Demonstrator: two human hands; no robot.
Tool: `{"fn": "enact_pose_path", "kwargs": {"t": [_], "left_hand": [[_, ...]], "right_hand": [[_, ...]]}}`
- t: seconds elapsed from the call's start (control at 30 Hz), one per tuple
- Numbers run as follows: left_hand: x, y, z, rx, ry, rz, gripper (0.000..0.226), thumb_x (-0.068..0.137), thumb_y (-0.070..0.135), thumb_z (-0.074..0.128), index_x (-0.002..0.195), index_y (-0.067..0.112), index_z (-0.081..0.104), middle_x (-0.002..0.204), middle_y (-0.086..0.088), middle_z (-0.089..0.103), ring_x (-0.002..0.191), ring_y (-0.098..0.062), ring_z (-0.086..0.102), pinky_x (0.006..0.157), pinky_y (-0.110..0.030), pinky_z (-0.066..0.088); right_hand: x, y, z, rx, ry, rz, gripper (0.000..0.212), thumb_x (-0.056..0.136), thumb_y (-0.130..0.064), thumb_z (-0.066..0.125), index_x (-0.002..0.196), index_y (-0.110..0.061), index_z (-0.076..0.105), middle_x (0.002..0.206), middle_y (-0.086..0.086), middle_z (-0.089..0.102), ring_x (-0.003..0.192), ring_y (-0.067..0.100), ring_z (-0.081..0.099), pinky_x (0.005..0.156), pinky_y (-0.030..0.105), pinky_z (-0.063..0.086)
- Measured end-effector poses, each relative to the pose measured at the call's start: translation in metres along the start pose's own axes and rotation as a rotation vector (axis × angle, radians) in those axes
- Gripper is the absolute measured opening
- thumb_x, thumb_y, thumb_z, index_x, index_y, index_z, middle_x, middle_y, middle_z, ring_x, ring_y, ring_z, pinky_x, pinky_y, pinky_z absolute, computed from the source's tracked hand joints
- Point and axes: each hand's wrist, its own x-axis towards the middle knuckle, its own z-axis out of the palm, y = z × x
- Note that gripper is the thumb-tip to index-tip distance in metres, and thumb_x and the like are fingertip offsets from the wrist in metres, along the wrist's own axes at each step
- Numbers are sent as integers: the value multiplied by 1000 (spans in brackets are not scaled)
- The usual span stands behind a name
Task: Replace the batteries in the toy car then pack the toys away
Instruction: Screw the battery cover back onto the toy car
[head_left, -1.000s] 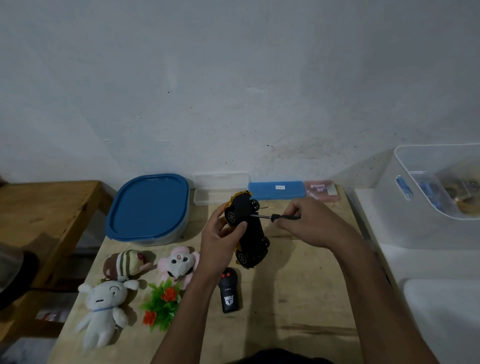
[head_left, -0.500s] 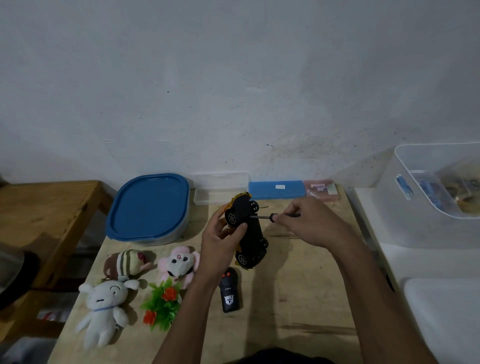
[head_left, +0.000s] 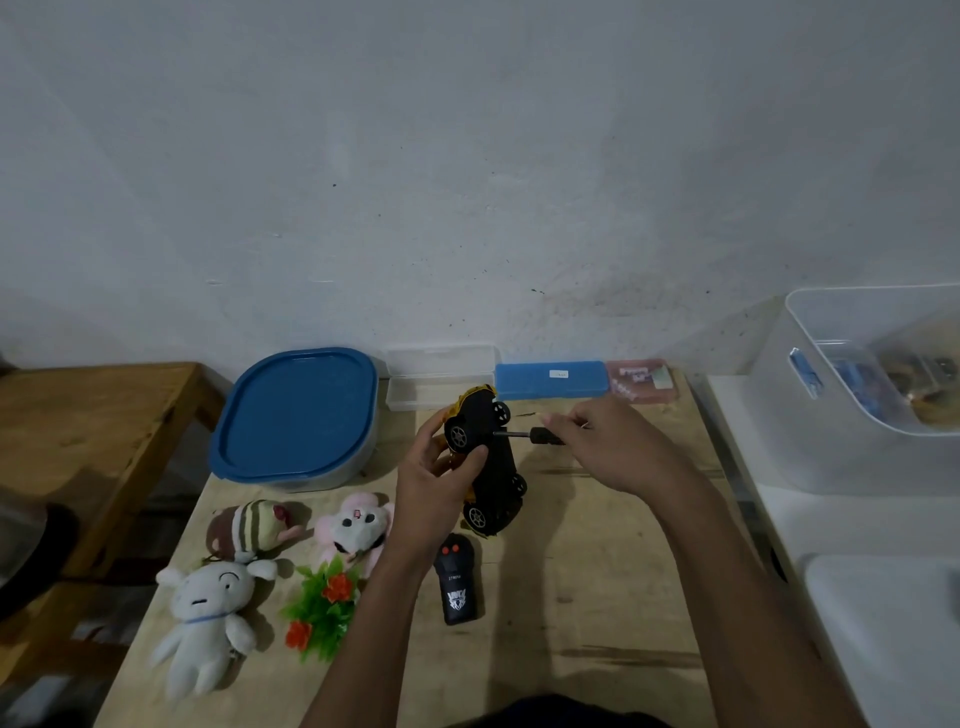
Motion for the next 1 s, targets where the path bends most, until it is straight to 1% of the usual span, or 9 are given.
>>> {"fn": "enact_pose_path", "kwargs": {"t": [0.2,0.3,0.4,0.5,0.57,0.7,0.83,0.9,1.0], "left_hand": [[3,3,-2,-18,14,12,52,88,9,73,128,40,58,115,9,73,110,-15,69,95,-44,57],[3,5,-2,-10,18,27,53,88,10,72,130,38,57,117,6,73,111,-16,68,95,-44,57],[2,8,-2,-1,2,56,51,89,10,72,123,45,58,117,7,73,112,-19,68,94,-43,57],[2,11,-2,13,10,72,51,89,11,72,118,51,58,117,8,73,112,-18,68,94,-42,57],[2,13,-2,26,20,73,52,89,13,72,116,55,58,117,10,72,114,-18,67,96,-45,56],[1,14,-3,28,22,80,56,89,12,73,109,63,60,117,10,73,113,-17,67,96,-45,56],[-1,13,0,32,6,78,53,89,13,73,113,57,59,118,8,72,114,-17,66,96,-43,56],[-1,13,0,36,3,77,51,89,13,73,115,54,58,118,7,72,114,-17,66,95,-44,56],[0,14,1,41,1,82,50,89,13,73,117,52,57,118,7,71,114,-16,66,95,-42,56]], "right_hand": [[2,5,1,31,-87,18,24,83,-43,70,91,-29,52,92,-10,60,81,4,57,64,25,44],[3,5,0,1,-20,-7,21,89,-47,61,79,-28,60,80,-5,62,71,8,57,58,27,39],[2,3,0,-36,20,-26,41,97,-47,46,63,-27,57,59,-3,53,57,14,51,54,30,34],[-2,1,-1,55,-34,-22,18,91,-49,57,86,-32,58,80,-14,58,78,8,58,60,26,40],[-4,2,-2,76,-96,-9,26,86,-44,66,99,-27,53,89,-12,59,82,7,58,62,27,43],[-3,3,-2,40,-44,-32,24,88,-45,63,89,-22,59,89,-2,64,82,12,60,68,31,46],[0,4,-4,-10,-50,-18,36,96,-49,48,70,-26,57,69,-1,59,66,16,57,58,30,38],[-1,5,-4,12,-86,15,24,90,-52,56,83,-29,56,79,-10,57,74,8,56,60,27,39],[-3,7,-4,24,-136,43,31,82,-47,69,97,-28,49,93,-10,57,83,7,57,67,29,47]]}}
